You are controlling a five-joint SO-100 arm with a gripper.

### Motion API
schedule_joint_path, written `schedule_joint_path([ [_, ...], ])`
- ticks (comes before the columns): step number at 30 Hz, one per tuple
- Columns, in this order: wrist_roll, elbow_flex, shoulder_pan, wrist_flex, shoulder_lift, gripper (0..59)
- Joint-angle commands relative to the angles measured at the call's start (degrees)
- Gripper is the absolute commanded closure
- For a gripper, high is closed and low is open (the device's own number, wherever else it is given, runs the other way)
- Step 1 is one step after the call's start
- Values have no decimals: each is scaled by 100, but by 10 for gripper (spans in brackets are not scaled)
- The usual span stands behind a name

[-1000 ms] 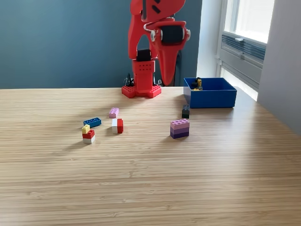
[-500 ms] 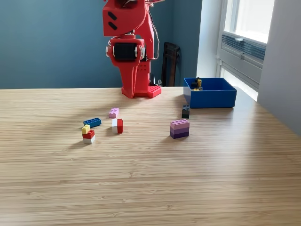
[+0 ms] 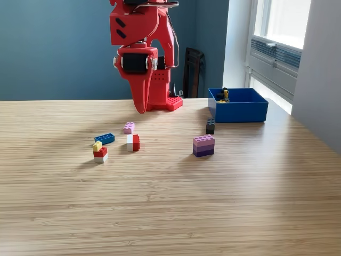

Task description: Grasp a lego block and put it in the bin.

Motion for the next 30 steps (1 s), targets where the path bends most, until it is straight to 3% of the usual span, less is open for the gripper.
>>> schedule_joint_path([
  [1,-105,817,-9,-510,193,541],
  [5,-352,1538,-70,-703,211,441],
  [12,-896,1934,-114,-694,237,338],
  [20,-1415,2197,-105,-729,492,280],
  [30,-1960,3146,26,-1283,1600,292],
])
